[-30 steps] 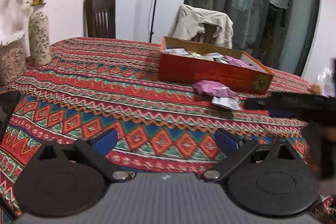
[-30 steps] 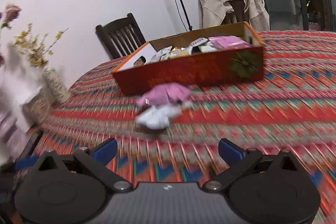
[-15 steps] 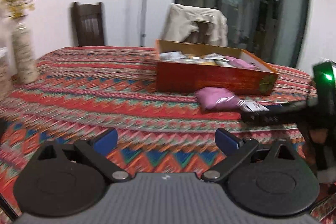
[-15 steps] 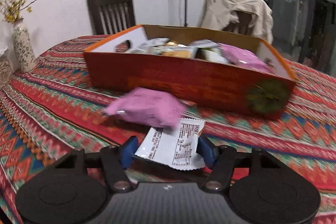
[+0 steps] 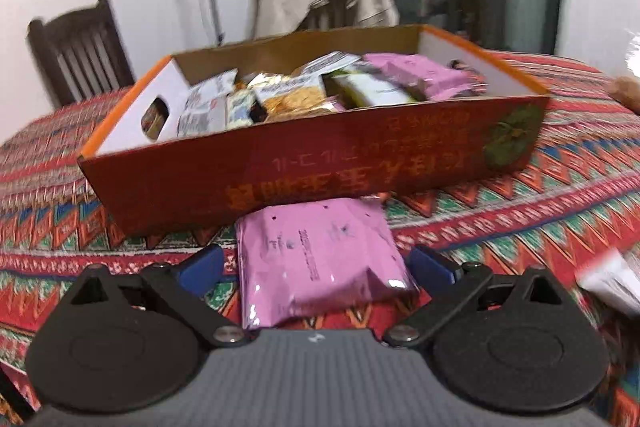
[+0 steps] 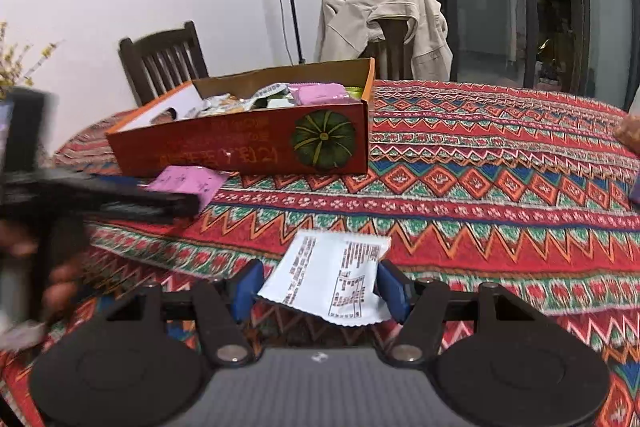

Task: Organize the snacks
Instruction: 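Grasp a pink packet with the left tool while the right tool grasps a white sachet, then carry the pink packet and white sachet into the box and open both tools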

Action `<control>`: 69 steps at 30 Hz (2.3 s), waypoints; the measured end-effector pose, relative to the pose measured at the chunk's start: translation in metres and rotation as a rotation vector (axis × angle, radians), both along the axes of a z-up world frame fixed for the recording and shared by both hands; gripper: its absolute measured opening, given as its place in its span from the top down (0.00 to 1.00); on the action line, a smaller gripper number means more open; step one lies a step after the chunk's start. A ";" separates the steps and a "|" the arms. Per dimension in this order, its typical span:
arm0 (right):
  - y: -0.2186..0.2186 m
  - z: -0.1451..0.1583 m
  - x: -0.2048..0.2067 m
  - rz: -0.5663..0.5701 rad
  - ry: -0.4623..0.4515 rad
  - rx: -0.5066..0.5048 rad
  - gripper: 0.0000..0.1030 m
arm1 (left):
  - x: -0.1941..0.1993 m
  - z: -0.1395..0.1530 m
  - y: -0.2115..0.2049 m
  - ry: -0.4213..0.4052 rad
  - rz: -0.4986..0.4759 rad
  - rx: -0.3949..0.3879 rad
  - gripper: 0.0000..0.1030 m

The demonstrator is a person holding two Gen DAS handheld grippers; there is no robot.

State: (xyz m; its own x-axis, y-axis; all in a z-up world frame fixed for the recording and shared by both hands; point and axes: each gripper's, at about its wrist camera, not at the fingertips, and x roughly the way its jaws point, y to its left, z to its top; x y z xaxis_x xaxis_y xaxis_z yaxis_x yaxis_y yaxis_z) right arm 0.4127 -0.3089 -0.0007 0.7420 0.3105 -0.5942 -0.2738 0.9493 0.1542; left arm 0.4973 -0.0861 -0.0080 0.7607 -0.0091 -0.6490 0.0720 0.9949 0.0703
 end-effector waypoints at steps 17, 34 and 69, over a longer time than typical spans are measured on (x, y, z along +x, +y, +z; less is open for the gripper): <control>-0.008 0.003 -0.076 0.104 -0.021 0.103 0.40 | -0.185 0.032 0.001 0.021 -0.043 -0.182 0.32; 0.026 0.015 -0.111 0.163 -0.026 0.078 0.40 | -0.216 0.051 0.039 -0.052 0.016 -0.228 0.32; 0.055 0.098 0.067 0.181 -0.208 0.001 0.61 | -0.009 0.108 0.060 -0.138 -0.050 -0.240 0.31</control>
State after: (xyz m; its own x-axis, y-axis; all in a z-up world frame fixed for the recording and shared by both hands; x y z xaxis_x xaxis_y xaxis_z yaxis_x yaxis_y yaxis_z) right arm 0.4794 -0.2537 0.0968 0.7805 0.4497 -0.4343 -0.4647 0.8820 0.0783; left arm 0.4884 -0.0261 0.0997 0.8366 -0.1900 -0.5139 0.1274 0.9797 -0.1548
